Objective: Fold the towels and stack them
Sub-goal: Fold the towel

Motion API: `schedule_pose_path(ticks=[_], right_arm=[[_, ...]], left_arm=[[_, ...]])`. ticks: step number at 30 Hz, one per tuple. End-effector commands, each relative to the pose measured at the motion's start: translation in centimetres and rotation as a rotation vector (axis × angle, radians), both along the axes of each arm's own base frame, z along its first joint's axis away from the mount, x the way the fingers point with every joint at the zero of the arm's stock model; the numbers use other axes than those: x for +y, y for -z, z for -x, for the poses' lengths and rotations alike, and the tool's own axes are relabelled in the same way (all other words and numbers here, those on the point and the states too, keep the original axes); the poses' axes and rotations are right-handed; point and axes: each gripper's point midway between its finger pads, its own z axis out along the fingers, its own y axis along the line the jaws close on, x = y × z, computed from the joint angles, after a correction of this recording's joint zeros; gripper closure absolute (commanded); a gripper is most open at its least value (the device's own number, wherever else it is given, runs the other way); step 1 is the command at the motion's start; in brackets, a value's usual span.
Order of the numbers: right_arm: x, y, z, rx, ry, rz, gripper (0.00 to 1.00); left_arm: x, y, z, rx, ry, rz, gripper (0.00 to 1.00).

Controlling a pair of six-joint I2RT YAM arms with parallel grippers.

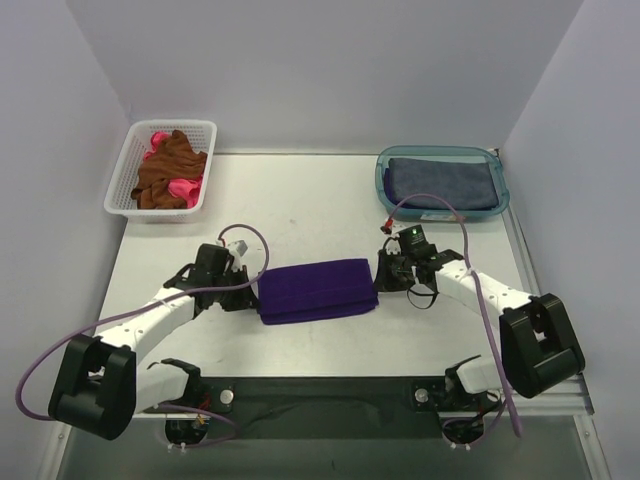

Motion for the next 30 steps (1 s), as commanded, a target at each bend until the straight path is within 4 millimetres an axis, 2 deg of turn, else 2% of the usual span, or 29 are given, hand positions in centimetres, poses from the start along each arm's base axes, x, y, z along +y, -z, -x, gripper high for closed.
schedule_pose_path(ticks=[1,8,12,18,21,26,30], right_arm=[[-0.2,0.4,0.7,0.040,0.000,0.011,1.00],[-0.4,-0.1,0.7,0.036,0.005,0.022,1.00],[-0.3,-1.6,0.4,0.002,0.006,0.009,1.00],[-0.3,-2.4,0.5,-0.009,0.021,-0.004,1.00],[-0.2,-2.5,0.8,-0.003,0.028,-0.015,1.00],[-0.3,-2.0,1.5,0.024,0.041,-0.024,1.00],[-0.5,-0.5,2.5,0.080,0.051,-0.008,1.00]], left_arm=[[-0.1,0.1,0.0,0.010,-0.001,-0.001,1.00],[-0.2,-0.8,-0.2,-0.010,0.004,0.006,1.00],[-0.4,-2.7,-0.9,-0.056,0.011,0.013,1.00],[-0.4,-4.1,-1.0,-0.082,0.009,0.022,1.00],[-0.4,-4.1,-0.9,-0.080,0.009,0.025,1.00],[-0.4,-3.0,0.0,-0.040,0.014,0.025,1.00],[-0.5,-1.8,1.0,0.010,0.008,0.027,0.97]])
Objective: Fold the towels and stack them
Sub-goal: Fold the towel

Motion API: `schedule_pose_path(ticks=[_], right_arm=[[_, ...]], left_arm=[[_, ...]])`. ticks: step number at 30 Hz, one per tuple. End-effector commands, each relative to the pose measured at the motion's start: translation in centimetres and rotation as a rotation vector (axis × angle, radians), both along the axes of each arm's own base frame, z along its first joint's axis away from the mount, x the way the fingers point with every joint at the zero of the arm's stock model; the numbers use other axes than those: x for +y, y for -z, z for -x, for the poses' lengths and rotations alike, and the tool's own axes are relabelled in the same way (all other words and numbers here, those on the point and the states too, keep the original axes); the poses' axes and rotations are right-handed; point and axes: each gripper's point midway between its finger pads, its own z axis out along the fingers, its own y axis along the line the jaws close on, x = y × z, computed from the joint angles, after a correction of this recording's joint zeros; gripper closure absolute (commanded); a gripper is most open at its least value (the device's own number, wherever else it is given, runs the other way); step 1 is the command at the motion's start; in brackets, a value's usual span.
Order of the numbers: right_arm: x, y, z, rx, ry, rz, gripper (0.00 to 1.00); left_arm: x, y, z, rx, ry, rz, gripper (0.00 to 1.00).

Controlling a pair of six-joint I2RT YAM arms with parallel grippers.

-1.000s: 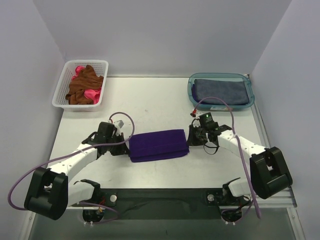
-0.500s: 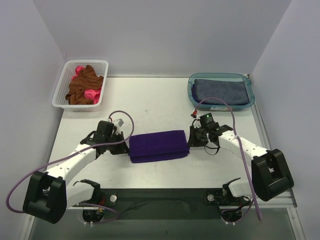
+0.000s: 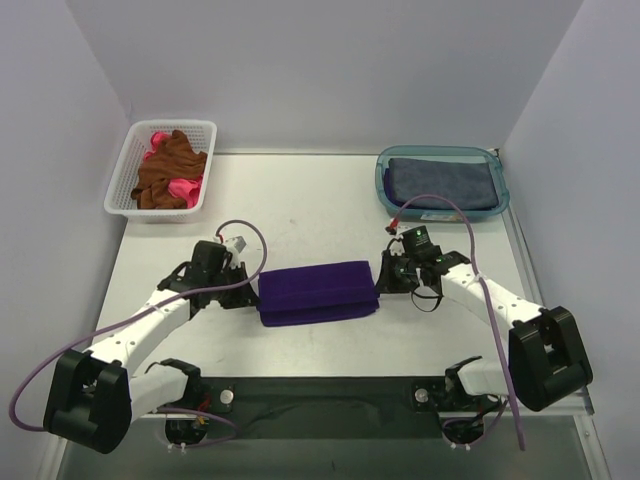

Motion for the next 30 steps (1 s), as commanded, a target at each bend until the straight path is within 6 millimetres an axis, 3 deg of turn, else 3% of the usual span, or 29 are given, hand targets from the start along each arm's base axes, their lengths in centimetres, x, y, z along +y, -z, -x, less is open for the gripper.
schedule_pose_path(ticks=[1,3,7,12,13,15,19,24,25,26,28,30], right_arm=[[-0.3,1.0,1.6,0.065,0.010,0.013,1.00],[-0.2,1.7,2.2,0.092,0.005,0.017,0.97],[0.1,1.3,3.3,0.111,-0.013,0.020,0.85],[1.2,-2.8,4.4,0.040,-0.067,-0.014,0.57],[1.2,-3.4,4.4,0.024,-0.063,-0.021,0.55],[1.3,-5.0,4.0,-0.031,-0.052,-0.045,0.54],[2.4,-7.7,2.5,-0.104,-0.036,-0.107,0.57],[5.1,-7.5,-0.3,-0.125,0.061,-0.242,0.65],[5.5,-7.3,-0.5,-0.123,0.076,-0.261,0.66],[5.6,-5.7,-0.2,-0.088,0.091,-0.255,0.67],[6.6,-5.5,-1.2,-0.102,0.127,-0.315,0.68],[6.4,-3.5,-0.5,-0.050,0.136,-0.288,0.68]], left_arm=[[-0.4,0.8,1.3,0.050,0.013,0.010,0.96],[-0.6,1.4,2.0,0.077,0.018,0.008,0.92],[-1.5,0.5,2.8,0.072,0.050,0.042,0.78],[-1.7,-3.7,2.9,-0.016,0.049,0.086,0.51],[-1.7,-4.8,2.6,-0.043,0.042,0.091,0.41],[-1.9,-6.5,2.5,-0.081,0.034,0.113,0.35],[-3.1,-9.4,1.7,-0.141,0.016,0.167,0.34],[-7.0,-11.1,-0.6,-0.184,0.034,0.203,0.44],[-7.8,-10.8,-0.7,-0.191,0.040,0.186,0.47],[-8.4,-9.6,-1.1,-0.165,0.036,0.167,0.49],[-9.9,-8.6,-1.2,-0.162,0.062,0.163,0.55],[-10.5,-5.7,-0.6,-0.091,0.087,0.125,0.56]])
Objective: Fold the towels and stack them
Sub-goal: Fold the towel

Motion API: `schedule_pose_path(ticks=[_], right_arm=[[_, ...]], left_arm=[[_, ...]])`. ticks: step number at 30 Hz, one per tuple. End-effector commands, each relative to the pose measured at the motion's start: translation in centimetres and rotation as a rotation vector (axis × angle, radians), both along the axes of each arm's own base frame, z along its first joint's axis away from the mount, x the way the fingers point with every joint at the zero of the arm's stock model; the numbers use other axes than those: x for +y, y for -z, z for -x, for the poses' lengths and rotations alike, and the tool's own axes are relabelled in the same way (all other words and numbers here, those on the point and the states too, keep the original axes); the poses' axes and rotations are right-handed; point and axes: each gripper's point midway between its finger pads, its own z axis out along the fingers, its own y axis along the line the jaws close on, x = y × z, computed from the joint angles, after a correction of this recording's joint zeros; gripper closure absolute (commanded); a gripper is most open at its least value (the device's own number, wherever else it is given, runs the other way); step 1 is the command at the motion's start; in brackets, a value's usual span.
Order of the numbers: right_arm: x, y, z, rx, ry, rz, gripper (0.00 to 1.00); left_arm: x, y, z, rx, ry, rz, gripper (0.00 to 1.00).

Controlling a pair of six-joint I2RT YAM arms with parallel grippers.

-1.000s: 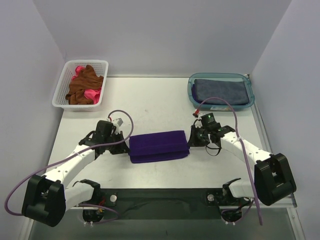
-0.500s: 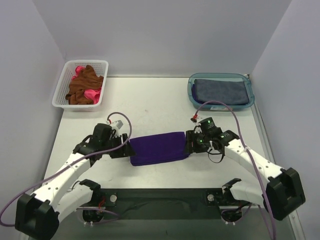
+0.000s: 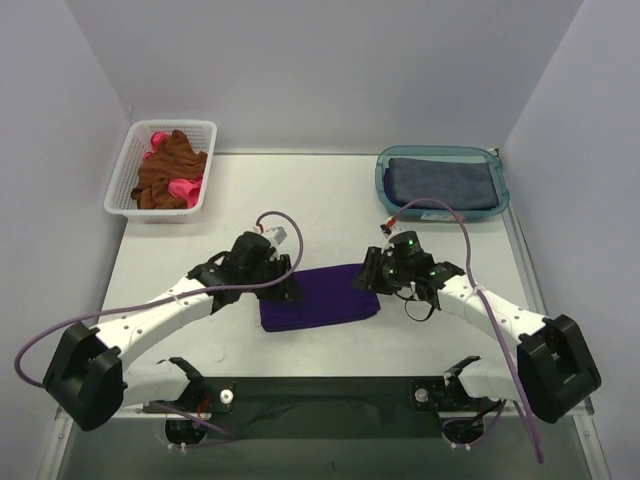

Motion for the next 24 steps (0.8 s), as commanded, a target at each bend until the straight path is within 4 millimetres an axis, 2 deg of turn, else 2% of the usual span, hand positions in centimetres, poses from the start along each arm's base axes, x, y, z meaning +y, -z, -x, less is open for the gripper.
schedule_pose_path(ticks=[1,3,4,5,6,7,10,13,16,18,20,22,23,24], right_arm=[[1.0,1.4,-0.1,0.030,0.047,-0.045,0.68],[0.3,3.4,1.3,0.075,0.054,-0.027,0.68],[-0.1,4.2,1.9,0.096,0.068,-0.021,0.68],[-0.4,4.7,2.4,0.104,0.072,-0.017,0.68],[-1.2,6.2,3.5,0.133,0.079,0.003,0.68],[-1.6,6.7,4.0,0.145,0.092,0.009,0.68],[-2.6,8.0,5.1,0.177,0.128,0.001,0.68],[-3.2,7.7,4.9,0.177,0.163,-0.027,0.69],[-3.4,7.0,4.8,0.161,0.175,-0.042,0.69],[-3.0,5.9,4.9,0.145,0.148,-0.074,0.68],[-2.3,4.2,4.6,0.109,0.122,-0.115,0.66],[-1.7,2.8,4.2,0.070,0.107,-0.150,0.63],[-1.2,1.3,3.3,0.015,0.103,-0.181,0.60],[-1.2,0.7,2.8,-0.010,0.116,-0.193,0.57]], left_arm=[[-1.6,1.5,-0.7,-0.001,-0.007,-0.009,0.56],[-1.6,3.6,0.4,0.033,-0.002,-0.036,0.57],[-0.7,5.8,1.6,0.074,-0.008,-0.061,0.58],[-0.3,6.6,2.3,0.098,-0.023,-0.056,0.59],[-0.3,7.1,2.7,0.099,-0.024,-0.040,0.60],[0.8,8.9,4.0,0.133,-0.029,-0.062,0.62],[1.8,10.1,5.2,0.158,-0.042,-0.069,0.64],[2.8,10.8,6.3,0.182,-0.049,-0.084,0.64],[3.6,10.7,6.9,0.184,-0.057,-0.095,0.64],[3.7,9.4,6.7,0.157,-0.063,-0.081,0.63],[3.5,7.4,6.1,0.102,-0.073,-0.047,0.61],[3.2,4.4,4.9,0.030,-0.101,-0.008,0.55],[3.3,3.5,4.2,-0.004,-0.124,0.000,0.53],[2.9,1.8,3.3,-0.039,-0.142,0.029,0.49]])
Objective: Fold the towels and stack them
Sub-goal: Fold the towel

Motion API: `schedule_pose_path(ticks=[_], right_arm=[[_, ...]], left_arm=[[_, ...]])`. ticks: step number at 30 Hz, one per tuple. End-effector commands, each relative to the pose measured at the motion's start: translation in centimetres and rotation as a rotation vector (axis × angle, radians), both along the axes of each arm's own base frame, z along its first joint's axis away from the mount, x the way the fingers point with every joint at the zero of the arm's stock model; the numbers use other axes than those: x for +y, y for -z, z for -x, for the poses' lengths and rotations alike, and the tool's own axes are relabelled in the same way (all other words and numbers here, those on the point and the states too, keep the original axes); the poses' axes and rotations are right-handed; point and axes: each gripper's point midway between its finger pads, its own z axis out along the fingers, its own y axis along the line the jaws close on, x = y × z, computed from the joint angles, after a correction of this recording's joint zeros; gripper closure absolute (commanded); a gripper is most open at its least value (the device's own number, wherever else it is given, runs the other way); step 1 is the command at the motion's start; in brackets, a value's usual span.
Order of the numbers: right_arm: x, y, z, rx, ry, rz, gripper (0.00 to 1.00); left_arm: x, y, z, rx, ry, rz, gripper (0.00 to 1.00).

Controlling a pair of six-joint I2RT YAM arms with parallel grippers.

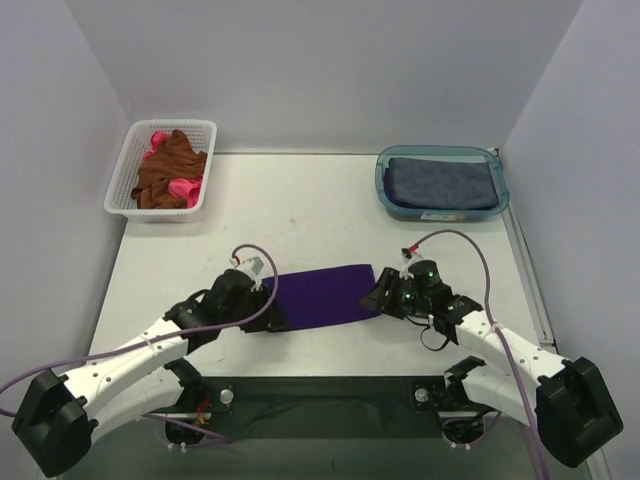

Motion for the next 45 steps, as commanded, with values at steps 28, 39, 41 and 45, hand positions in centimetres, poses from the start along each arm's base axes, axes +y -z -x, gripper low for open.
schedule_pose_path(ticks=[28,39,41,45], right_arm=[[-1.7,-0.4,-4.0,-0.113,0.207,-0.106,0.50],[4.6,-8.9,-8.8,-0.319,0.038,-0.266,0.31],[6.1,-9.5,-10.1,-0.357,0.017,-0.293,0.30],[8.2,-8.6,-11.4,-0.368,-0.002,-0.330,0.30]], left_arm=[[1.8,-0.3,-1.9,-0.050,-0.162,-0.005,0.51],[-1.3,-7.1,-9.6,-0.286,-0.263,0.099,0.32],[-1.9,-6.6,-11.1,-0.304,-0.272,0.112,0.33],[-1.7,-4.4,-13.0,-0.307,-0.301,0.121,0.39]])
